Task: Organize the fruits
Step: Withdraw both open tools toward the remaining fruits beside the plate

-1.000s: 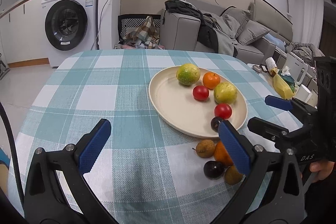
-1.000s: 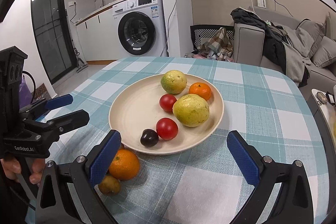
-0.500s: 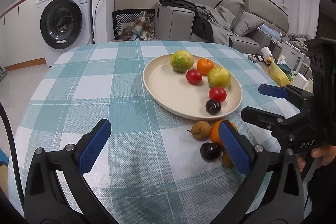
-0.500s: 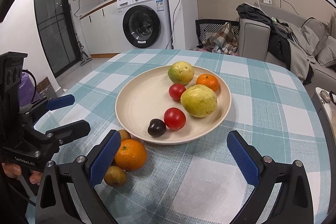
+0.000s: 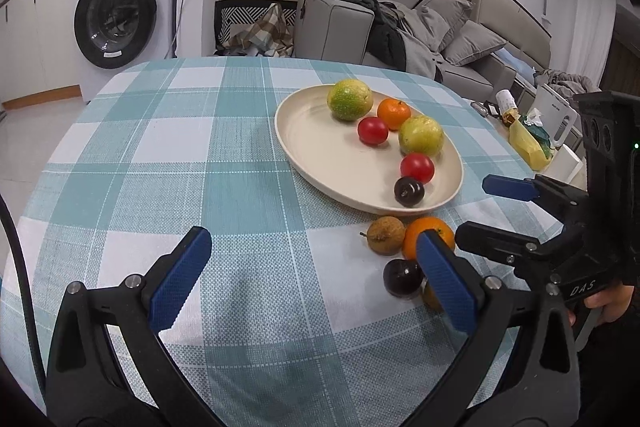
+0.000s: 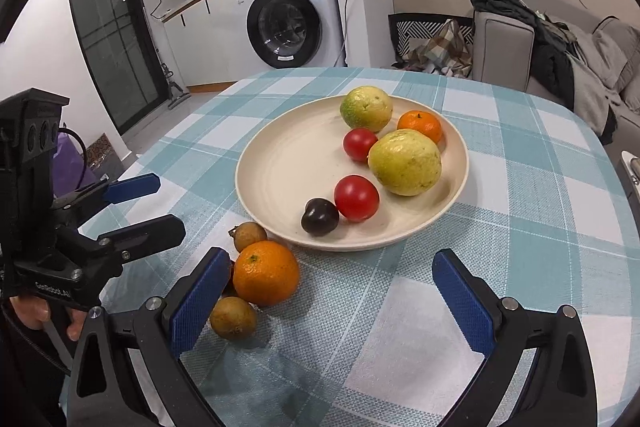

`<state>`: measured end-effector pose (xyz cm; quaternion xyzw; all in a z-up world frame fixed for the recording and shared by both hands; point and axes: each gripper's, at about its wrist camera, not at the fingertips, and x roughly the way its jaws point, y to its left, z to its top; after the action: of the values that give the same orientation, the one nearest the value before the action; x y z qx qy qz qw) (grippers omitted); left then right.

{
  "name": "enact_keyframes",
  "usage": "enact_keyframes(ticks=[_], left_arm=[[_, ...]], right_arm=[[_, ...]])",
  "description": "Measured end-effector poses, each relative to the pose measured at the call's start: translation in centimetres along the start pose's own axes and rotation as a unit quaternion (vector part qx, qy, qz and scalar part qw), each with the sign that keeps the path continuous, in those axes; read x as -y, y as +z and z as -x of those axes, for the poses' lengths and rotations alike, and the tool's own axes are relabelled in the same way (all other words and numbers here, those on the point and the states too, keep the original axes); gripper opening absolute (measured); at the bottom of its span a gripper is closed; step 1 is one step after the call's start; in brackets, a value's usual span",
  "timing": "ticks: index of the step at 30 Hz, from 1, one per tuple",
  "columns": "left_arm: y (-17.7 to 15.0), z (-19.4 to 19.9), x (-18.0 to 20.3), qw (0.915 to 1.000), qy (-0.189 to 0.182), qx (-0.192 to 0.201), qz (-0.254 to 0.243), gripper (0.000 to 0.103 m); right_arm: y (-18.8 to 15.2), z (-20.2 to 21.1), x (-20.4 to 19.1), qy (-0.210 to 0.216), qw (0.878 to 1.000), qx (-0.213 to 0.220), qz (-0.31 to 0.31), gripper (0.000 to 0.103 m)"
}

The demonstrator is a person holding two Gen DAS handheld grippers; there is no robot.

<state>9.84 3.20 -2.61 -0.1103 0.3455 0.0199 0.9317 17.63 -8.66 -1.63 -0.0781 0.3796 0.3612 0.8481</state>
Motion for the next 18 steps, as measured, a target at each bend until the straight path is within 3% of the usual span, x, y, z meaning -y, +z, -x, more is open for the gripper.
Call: enact_keyframes(ticks=[7, 17, 18], left_arm=[[-0.12, -0.43, 0.34, 0.9999, -0.007, -0.012, -0.006, 0.102], [0.00, -0.59, 0.51, 0.9999, -0.012, -0.010, -0.006, 0.102], [0.00, -0.61, 0.57, 0.9998, -0.013, -0.010, -0.008, 0.102]], right_arm=[[-0.21, -0.54, 0.24, 0.015, 1.000, -0.019, -0.014, 0.102], [-0.30, -0.98, -0.48, 0.056, 0.998, -0.031, -0.012, 0.084], [-0.25, -1.00, -0.53, 0.061, 0.998, -0.032, -0.012, 0.079]])
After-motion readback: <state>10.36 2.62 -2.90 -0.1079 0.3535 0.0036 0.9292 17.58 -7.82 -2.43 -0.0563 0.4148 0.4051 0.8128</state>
